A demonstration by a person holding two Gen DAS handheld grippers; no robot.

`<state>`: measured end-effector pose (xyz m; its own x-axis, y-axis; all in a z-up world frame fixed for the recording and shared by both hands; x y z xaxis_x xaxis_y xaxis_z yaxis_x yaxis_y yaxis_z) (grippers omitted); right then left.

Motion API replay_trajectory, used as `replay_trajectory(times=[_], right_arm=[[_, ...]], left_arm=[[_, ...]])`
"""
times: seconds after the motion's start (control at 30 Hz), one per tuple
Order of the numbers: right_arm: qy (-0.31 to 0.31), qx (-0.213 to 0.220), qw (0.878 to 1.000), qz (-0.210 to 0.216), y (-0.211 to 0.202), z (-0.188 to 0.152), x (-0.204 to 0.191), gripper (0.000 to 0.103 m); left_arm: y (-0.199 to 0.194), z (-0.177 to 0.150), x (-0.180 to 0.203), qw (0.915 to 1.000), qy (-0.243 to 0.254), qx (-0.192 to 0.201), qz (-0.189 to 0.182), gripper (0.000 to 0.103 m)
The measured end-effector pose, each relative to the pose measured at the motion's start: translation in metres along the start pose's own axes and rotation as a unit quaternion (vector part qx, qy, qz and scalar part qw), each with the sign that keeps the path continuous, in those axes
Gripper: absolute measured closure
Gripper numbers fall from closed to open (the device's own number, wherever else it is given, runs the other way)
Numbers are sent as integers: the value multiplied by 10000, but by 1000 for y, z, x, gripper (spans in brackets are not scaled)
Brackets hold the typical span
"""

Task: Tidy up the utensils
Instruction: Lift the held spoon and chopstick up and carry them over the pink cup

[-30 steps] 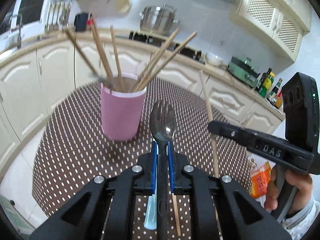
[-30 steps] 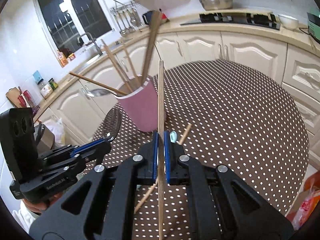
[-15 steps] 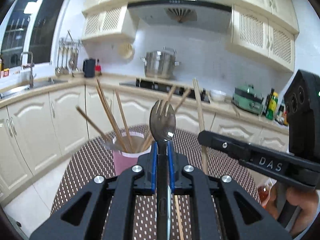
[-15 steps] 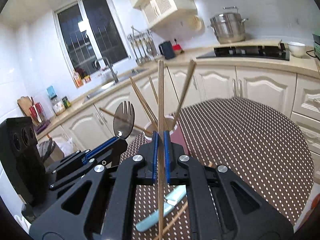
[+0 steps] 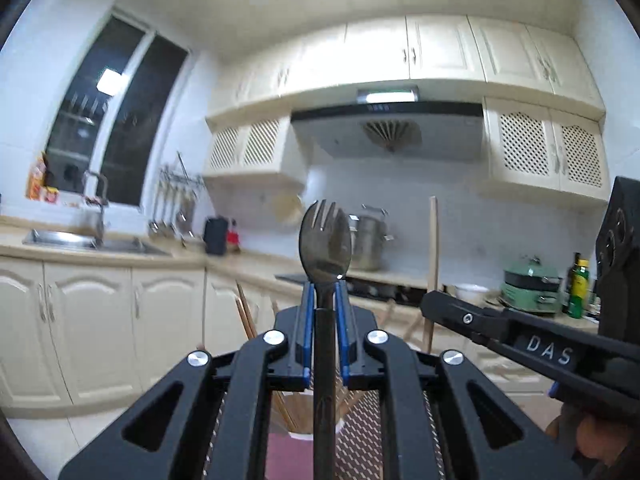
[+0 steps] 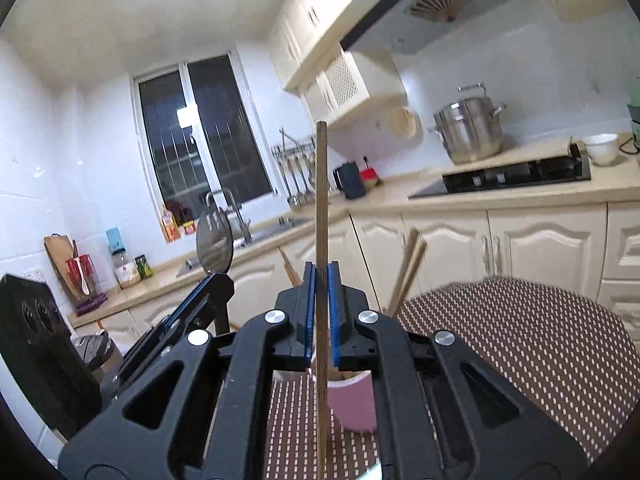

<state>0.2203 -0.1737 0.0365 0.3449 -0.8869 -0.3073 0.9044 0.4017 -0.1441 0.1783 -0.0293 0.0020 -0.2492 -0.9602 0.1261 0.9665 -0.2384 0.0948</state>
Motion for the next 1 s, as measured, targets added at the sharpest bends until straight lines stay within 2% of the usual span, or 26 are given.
replay_trajectory(times=[0.3,0.5,0.73,1.0], right_arm=[[89,370,9991,173,29,11,9,96],[326,584,9972,335,46,15,21,96],[325,677,9963,412,64,13,29,96],[546,794,9940,508,73,12,42,96]], left_arm=[[27,2,-7,9988,-238,431,71,93],[29,7,-15,9938,-472,981,216,93],[51,-4,-22,9937,-619,900,267,93],[59,-8,-45,9844,-1222,1244,249,93]])
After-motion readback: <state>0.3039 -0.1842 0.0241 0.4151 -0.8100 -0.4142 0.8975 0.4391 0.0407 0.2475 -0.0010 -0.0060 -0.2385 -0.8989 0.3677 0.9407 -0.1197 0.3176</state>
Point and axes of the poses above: each gripper's, at about its wrist camera, not at the fingertips, and y roughly the way its jaws point, x to its right, z to its top, the point moved 3 cm from there along y, roughly the way its jaws point, and after that the axes turned 9 degrees about -z, right-handed, at the moved point
